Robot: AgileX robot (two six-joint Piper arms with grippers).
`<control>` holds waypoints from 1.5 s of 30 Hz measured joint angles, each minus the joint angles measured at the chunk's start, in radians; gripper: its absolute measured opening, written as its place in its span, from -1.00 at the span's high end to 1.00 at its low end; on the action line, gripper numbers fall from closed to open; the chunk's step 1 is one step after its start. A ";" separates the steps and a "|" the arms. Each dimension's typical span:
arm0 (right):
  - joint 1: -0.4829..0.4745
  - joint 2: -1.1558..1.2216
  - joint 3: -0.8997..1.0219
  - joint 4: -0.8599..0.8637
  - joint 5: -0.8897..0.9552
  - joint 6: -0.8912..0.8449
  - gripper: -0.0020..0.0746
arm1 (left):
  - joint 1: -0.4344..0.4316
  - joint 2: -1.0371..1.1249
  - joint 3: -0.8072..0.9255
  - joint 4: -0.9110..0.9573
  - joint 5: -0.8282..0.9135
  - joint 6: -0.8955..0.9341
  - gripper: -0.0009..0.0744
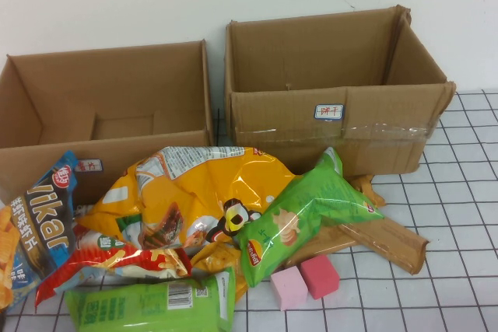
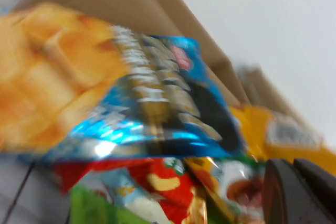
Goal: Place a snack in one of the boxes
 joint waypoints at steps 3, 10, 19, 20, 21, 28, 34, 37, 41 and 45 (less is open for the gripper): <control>0.000 0.000 0.000 0.004 0.001 -0.053 0.95 | 0.000 0.008 -0.091 0.029 0.097 0.236 0.98; 0.000 0.000 0.000 0.004 0.004 -0.161 0.95 | -0.008 0.266 -0.463 0.521 0.350 0.423 0.98; 0.000 0.000 0.000 0.004 0.006 -0.181 0.95 | -0.123 0.501 -0.618 0.962 0.437 0.475 0.98; 0.000 0.000 0.000 0.004 0.006 -0.185 0.95 | -0.155 0.512 -0.618 0.997 0.463 0.476 0.98; 0.000 0.000 0.000 0.004 0.006 -0.187 0.95 | -0.188 0.518 -0.618 1.027 0.485 0.468 0.98; 0.000 0.000 0.000 0.004 0.006 -0.196 0.95 | -0.341 0.523 -0.618 1.198 0.594 0.297 0.98; 0.000 0.000 0.000 0.006 0.006 -0.211 0.95 | -0.359 0.575 -0.618 1.247 0.383 0.263 0.98; 0.000 0.000 0.000 0.006 0.006 -0.217 0.95 | -0.359 0.653 -0.619 1.258 0.334 0.258 0.98; 0.000 0.000 0.000 0.006 0.006 -0.221 0.95 | -0.359 0.767 -0.619 1.264 0.349 0.246 0.84; 0.000 0.000 0.000 0.006 0.008 -0.221 0.95 | -0.359 0.845 -0.619 1.211 0.363 0.237 -0.04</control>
